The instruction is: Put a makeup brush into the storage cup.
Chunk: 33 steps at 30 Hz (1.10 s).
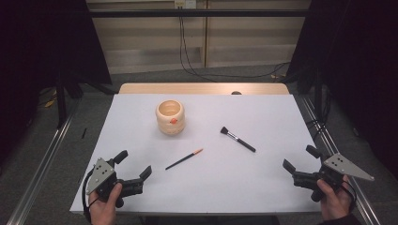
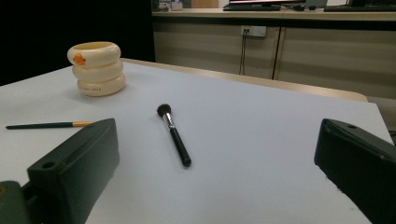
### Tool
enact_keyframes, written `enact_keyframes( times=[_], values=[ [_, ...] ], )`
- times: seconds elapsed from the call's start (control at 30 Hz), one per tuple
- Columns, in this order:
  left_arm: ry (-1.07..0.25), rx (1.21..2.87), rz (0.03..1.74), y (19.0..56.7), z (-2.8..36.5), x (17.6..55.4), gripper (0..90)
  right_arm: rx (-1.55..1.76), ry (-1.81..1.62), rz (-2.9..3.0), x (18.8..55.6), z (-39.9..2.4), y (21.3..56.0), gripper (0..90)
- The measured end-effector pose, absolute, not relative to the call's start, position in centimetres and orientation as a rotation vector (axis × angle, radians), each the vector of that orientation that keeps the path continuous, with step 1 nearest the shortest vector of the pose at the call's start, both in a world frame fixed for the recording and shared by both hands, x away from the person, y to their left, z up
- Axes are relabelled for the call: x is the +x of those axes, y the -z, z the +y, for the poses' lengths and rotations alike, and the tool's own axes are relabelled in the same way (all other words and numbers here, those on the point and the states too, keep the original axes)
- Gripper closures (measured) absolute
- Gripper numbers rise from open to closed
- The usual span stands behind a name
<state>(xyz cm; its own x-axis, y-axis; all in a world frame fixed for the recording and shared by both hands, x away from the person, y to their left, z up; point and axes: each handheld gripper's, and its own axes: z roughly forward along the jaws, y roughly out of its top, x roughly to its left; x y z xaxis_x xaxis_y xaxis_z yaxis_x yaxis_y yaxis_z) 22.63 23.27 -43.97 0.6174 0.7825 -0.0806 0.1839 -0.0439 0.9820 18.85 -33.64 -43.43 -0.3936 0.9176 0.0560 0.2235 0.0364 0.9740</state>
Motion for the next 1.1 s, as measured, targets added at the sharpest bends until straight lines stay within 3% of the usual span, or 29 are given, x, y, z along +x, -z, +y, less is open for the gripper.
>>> enact_keyframes(
  times=[0.77, 1.1],
  values=[
    [-0.499, 1.598, 0.810, 43.37, 23.39, 21.85, 0.4, 1.122, -1.430, 1.724, 19.37, -32.86, 43.38, 0.0],
    [-0.521, 1.646, 0.795, 43.14, 22.74, 22.12, 1.2, 1.122, -1.443, 1.727, 19.40, -32.88, 43.39, 0.0]
  ],
)
